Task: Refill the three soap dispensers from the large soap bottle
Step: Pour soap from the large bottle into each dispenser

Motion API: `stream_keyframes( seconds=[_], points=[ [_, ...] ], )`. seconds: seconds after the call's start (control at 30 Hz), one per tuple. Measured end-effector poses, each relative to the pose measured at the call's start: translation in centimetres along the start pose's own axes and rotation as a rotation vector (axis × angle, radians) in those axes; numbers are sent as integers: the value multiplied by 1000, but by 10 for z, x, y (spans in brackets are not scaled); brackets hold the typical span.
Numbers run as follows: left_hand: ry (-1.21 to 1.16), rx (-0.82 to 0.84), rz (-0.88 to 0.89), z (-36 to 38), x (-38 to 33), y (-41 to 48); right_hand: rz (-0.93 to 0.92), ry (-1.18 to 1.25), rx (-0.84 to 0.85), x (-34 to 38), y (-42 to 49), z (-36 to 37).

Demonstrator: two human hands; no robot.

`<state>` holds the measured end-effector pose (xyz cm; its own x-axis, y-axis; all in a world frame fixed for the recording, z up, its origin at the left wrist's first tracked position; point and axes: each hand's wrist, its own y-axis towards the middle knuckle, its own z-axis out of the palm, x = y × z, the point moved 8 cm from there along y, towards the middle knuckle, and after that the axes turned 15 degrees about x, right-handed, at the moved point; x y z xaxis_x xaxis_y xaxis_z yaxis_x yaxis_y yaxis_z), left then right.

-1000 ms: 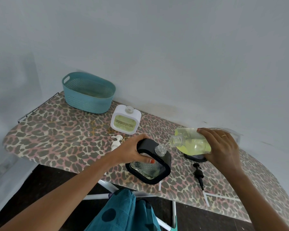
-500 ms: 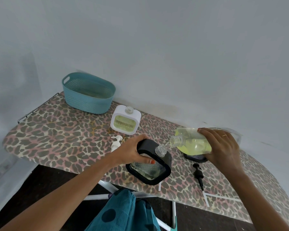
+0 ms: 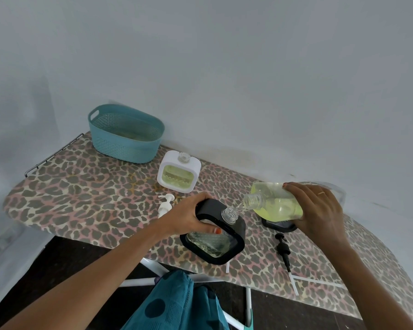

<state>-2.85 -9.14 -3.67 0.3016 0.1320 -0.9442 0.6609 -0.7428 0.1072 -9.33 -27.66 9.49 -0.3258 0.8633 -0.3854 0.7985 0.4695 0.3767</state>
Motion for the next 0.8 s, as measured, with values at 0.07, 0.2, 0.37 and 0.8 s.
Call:
stream_keyframes(
  seconds=[0.07,0.2,0.37,0.8],
  points=[
    [4,-4,1,0,0,0,0,0,-2,0,0,0],
    [25,-8,1,0,0,0,-2,-3,-5,0,0,0],
    [43,-12,0,1,-1,-1,-30,0,-50,1,-2,-4],
    [58,-20,-2,1,-1,-2,-31,6,-37,3,0,-7]
  ],
)
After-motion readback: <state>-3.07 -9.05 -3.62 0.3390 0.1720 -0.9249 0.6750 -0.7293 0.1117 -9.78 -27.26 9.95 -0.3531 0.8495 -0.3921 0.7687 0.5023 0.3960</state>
